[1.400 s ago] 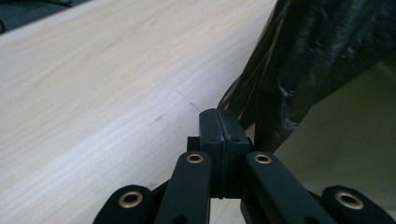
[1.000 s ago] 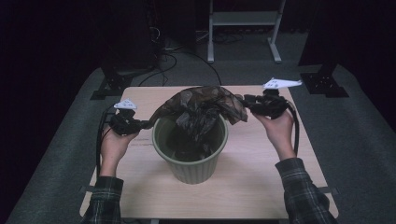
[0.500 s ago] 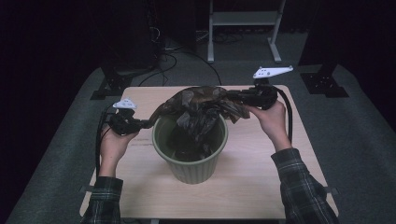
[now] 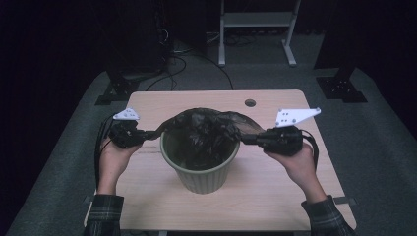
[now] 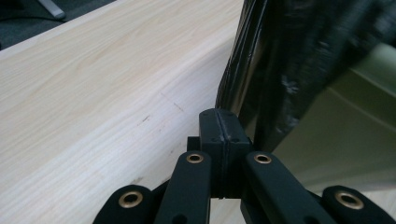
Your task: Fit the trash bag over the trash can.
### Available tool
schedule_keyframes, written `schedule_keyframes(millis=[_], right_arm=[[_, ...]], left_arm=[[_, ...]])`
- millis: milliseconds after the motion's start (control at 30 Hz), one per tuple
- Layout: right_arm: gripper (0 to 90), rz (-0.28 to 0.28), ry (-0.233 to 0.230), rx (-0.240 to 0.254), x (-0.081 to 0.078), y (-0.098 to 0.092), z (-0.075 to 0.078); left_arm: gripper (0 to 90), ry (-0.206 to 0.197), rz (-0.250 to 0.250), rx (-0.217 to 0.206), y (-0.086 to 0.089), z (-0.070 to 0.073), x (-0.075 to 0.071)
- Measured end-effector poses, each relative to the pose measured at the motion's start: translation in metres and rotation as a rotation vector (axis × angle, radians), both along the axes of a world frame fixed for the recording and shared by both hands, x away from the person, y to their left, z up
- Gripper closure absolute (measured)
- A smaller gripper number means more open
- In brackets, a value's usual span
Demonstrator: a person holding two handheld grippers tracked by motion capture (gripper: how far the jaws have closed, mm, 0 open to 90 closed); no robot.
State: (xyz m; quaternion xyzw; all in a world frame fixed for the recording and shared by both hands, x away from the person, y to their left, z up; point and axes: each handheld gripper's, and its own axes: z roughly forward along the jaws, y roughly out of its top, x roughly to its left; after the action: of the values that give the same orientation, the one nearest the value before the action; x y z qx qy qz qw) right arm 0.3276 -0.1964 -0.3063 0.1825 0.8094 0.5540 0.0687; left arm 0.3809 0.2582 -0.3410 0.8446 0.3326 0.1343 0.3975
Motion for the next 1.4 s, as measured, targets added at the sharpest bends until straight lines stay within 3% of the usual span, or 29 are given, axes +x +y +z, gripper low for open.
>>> schedule_keyframes(millis=[300,400,600,733,900,1067,1167,1233,1267,1300,1400], right_arm=[[90.0,0.115,0.056,0.006,-0.035,0.001,-0.033],[90.0,0.158,0.063,-0.027,-0.047,0.006,-0.042],[90.0,0.254,0.101,-0.026,-0.059,0.014,-0.061],[90.0,0.322,0.118,-0.062,-0.066,0.027,-0.069],[90.0,0.362,0.156,-0.089,-0.069,0.045,-0.085],[90.0,0.374,0.158,-0.127,-0.068,0.063,-0.093],[90.0,0.353,0.162,-0.134,-0.065,0.061,-0.095],[90.0,0.329,0.163,-0.156,-0.063,0.057,-0.097],[90.0,0.306,0.155,-0.206,-0.063,0.056,-0.099],[90.0,0.295,0.155,-0.231,-0.063,0.056,-0.102],[88.9,0.273,0.178,-0.23,-0.06,0.048,-0.113]], left_arm=[[90.0,-0.024,0.011,-0.017,0.009,0.004,-0.012],[90.0,-0.024,0.01,-0.022,0.011,0.003,-0.012],[90.0,-0.027,-0.009,-0.032,0.006,0.003,-0.014],[90.0,-0.028,-0.011,-0.042,0.005,0.004,-0.013],[90.0,-0.03,-0.008,-0.043,0.006,0.004,-0.014],[90.0,-0.012,0.003,-0.036,0.007,-0.001,-0.01],[90.0,0.001,-0.004,-0.021,0.004,-0.006,-0.008],[90.0,0.011,0.025,0.042,0.001,-0.012,-0.005],[90.0,0.021,0.027,0.042,0.002,-0.015,-0.003],[90.0,0.032,0.017,0.008,0.004,-0.02,-0.002],[90.0,0.036,0.012,-0.042,0.007,-0.026,-0.001]])
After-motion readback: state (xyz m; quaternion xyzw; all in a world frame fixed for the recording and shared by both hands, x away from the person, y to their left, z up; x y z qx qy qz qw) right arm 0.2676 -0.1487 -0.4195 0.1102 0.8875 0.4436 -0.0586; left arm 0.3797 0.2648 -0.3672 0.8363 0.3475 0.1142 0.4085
